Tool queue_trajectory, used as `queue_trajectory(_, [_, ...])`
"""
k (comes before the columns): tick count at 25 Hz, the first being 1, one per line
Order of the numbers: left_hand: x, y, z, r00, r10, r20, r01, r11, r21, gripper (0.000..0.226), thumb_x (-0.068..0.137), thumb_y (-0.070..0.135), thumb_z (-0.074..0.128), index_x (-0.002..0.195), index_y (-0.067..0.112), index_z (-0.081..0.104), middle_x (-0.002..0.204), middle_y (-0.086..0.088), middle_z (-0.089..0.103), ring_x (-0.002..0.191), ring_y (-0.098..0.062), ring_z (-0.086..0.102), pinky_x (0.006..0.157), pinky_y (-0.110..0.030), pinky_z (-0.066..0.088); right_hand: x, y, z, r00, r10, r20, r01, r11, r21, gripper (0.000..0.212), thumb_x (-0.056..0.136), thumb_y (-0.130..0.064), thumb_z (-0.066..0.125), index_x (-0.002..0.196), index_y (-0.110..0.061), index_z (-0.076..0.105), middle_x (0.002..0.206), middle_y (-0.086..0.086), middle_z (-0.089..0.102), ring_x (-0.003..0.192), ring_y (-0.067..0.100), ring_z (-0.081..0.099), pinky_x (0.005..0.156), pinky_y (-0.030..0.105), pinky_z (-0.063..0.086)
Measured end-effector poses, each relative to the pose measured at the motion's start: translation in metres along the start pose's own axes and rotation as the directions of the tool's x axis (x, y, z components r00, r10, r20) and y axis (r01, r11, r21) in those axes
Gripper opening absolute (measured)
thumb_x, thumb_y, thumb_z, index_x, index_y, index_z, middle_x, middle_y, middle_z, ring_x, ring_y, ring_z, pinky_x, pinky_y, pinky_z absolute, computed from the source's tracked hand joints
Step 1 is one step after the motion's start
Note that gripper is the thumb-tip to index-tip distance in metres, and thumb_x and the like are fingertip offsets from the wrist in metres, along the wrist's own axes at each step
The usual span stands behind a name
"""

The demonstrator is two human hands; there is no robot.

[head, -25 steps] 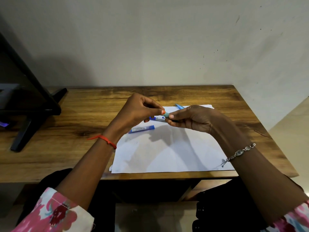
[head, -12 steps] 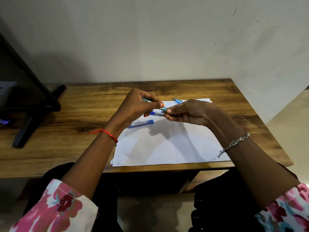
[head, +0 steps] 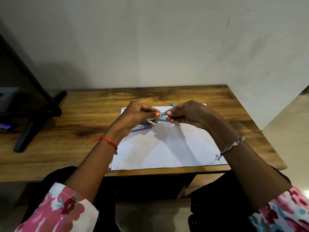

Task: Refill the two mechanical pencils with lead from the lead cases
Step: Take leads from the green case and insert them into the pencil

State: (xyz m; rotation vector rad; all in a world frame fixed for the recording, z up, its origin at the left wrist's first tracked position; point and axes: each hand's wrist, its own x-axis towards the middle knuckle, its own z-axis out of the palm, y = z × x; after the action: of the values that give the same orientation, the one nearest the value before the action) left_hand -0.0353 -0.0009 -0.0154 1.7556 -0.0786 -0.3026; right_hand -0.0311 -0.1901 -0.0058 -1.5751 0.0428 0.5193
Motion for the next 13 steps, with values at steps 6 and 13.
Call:
queue_trajectory(6, [-0.004,-0.002,0.006,1.000,-0.024,0.005,0.024,0.999,-0.024,0.022,0.078,0.002,0.067,0.099,-0.005,0.067,0.076,-0.008,0.069,0.059,-0.010,0.069,0.061,-0.022,0.059,-0.001,0.000,0.000,0.996,-0.082,-0.028,0.078,0.990,-0.114,0.009,0.082,0.007,0.059,0.077,0.005,0.066,0.054,0.008,0.066,0.041,0.013,0.056,0.042,0.019,0.044])
queue_trajectory(13, [-0.008,-0.003,0.013,0.998,-0.056,-0.026,0.055,0.998,-0.035,0.018,0.078,0.003,0.067,0.096,0.000,0.069,0.080,-0.007,0.069,0.059,-0.009,0.069,0.054,-0.019,0.057,-0.002,0.001,0.000,0.990,-0.108,-0.092,0.081,0.962,-0.260,0.009,0.079,0.005,0.063,0.076,0.001,0.071,0.053,0.005,0.066,0.038,0.008,0.047,0.037,0.015,0.037])
